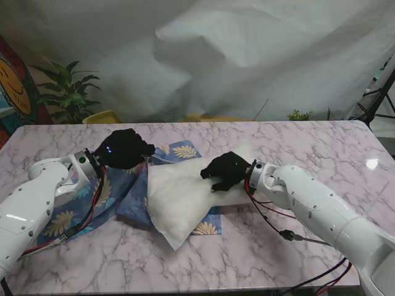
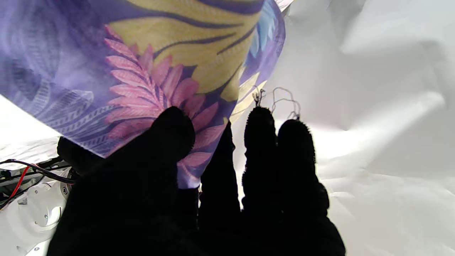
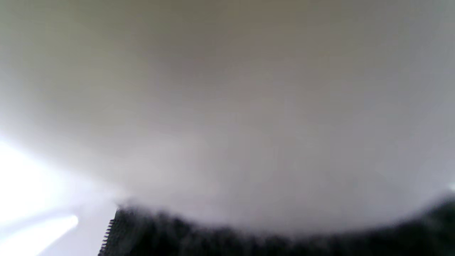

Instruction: Put a pillowcase on a pillow

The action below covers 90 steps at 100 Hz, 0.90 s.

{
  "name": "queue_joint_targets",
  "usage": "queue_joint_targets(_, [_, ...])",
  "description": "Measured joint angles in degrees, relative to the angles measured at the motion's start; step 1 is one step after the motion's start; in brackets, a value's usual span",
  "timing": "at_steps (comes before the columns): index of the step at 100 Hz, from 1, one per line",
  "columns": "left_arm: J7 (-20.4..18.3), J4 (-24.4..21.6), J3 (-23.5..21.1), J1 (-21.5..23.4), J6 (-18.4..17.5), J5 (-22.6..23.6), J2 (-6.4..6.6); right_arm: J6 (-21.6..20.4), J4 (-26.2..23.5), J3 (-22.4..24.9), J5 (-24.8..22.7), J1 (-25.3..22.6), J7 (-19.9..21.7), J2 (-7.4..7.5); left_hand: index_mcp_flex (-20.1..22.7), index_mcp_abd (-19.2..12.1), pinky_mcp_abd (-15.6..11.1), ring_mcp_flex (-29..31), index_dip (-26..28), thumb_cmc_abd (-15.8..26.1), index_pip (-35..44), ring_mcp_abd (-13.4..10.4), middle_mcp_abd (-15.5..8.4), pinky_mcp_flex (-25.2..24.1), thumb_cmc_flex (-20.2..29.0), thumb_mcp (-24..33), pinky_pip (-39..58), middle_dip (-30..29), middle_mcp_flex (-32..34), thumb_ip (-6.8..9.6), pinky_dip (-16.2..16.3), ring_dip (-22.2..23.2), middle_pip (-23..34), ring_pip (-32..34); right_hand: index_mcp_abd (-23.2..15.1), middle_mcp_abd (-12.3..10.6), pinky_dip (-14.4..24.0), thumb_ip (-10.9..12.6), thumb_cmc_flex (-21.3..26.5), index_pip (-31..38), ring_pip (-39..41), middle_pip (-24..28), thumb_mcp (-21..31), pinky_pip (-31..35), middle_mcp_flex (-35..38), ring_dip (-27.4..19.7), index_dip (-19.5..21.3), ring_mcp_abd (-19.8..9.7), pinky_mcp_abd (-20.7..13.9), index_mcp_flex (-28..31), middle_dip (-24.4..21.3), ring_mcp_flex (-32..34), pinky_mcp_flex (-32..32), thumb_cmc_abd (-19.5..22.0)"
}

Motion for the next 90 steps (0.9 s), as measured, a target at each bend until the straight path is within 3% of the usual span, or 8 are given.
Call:
queue_joint_targets(17, [0.74,0.08,0.90,-0.70,0.06,0.90,0.35,-0.55,-1.08,-2.06,-2.04,0.15,-2.57,1.24,0.00,-0.57,-0.11,-1.47,-0.67,0.00,0.00,0.00,-0.08,-1.22,0.00,0.00,-0.80,-0.72,-0.12,0.00,0.00,-0.67,-0.67,-0.54,-0.55,-0.52,0.02,0.00,-0.01,0.00,0.01,0.02,0.00,0.00,0.00,0.25,0.63,-0.61,-0.67,-0.05,0.37,0.00,-0.13,0.00])
queue_joint_targets(28, [1.14,0.13,2.24,-1.10,-0.06,0.54,0.54,0.24,1.94,-8.73,-1.93,2.86,-10.18,0.69,0.00,-0.61,-0.12,-1.48,-0.85,-0.02,0.00,0.00,-0.08,-1.24,-0.05,0.67,-0.82,-1.35,-0.13,0.00,0.00,-1.04,-0.69,-0.58,-1.53,-1.19,0.04,0.00,-0.69,0.00,0.02,0.04,0.02,0.00,0.00,0.26,1.38,-1.20,-1.29,-0.59,0.40,0.00,-0.18,0.00])
queue_joint_targets(52, [5.48,0.56,6.89,-2.18,-0.66,0.00,0.64,-0.04,13.23,-14.41,6.40,8.06,-11.27,-6.18,0.00,-1.28,-0.19,-1.79,-1.51,-0.06,0.01,0.00,-0.07,-1.42,-2.29,2.98,-1.50,-2.80,-1.16,-0.56,0.00,-2.36,-0.83,-0.63,-3.27,-1.78,0.47,-0.43,-0.70,0.00,0.02,0.07,0.02,0.00,0.00,0.26,1.94,-1.49,-1.66,-0.93,0.43,0.00,-0.25,0.00])
queue_joint_targets(64, [6.59,-0.11,6.23,-1.72,-2.44,0.76,0.44,-0.94,17.56,-15.67,8.47,10.12,-11.57,-9.41,0.01,-1.33,-0.20,-1.92,-1.53,-0.07,0.01,0.00,-0.01,-1.50,-2.94,3.71,-1.54,-2.84,-1.52,-0.56,0.00,-2.42,-0.38,-0.64,-3.33,-1.78,0.49,-0.43,-0.70,0.00,0.02,0.09,0.02,-0.01,0.00,0.29,2.00,-1.49,-1.66,-0.93,0.44,0.00,-0.26,0.00])
queue_joint_targets(90, [6.83,-2.25,4.31,0.14,-3.59,1.06,0.44,-4.47,29.42,-17.82,19.56,13.60,-6.15,-16.49,0.01,-1.37,-0.22,-1.92,-1.78,-0.70,0.01,0.00,0.65,-1.50,-3.67,5.82,-1.56,-3.96,-2.16,-1.14,0.00,-3.00,1.51,-0.64,-4.07,-1.78,0.55,-0.43,-0.70,0.00,0.02,0.47,0.02,-0.01,0.00,0.85,2.05,-1.51,-1.68,-0.93,0.46,0.00,-0.27,0.00])
